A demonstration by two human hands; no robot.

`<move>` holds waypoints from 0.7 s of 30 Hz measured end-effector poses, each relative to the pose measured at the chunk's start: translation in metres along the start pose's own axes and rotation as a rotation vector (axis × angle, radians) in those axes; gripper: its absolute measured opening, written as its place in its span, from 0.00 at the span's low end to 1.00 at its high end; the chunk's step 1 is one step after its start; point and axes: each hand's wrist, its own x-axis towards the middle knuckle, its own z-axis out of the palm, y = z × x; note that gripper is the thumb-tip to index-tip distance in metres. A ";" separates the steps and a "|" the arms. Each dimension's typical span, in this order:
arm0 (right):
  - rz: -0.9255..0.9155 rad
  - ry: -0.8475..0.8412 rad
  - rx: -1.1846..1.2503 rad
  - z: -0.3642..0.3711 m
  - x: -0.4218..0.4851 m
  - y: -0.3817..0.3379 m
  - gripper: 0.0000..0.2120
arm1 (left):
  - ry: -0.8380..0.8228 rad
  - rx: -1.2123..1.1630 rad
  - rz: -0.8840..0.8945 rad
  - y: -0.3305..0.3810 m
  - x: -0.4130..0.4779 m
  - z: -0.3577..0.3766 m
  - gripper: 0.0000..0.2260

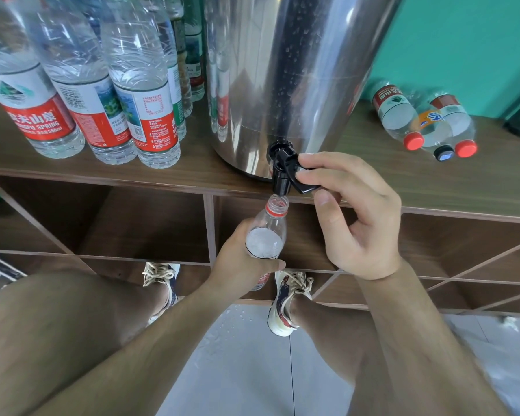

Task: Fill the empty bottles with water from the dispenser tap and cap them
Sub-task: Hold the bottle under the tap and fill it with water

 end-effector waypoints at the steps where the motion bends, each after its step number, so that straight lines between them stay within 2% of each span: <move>1: -0.001 0.001 -0.001 0.000 0.000 0.000 0.13 | -0.003 0.003 0.001 0.000 0.000 0.000 0.36; 21: -0.006 0.007 0.002 0.001 0.000 0.002 0.15 | -0.002 0.011 0.004 0.001 0.000 0.000 0.35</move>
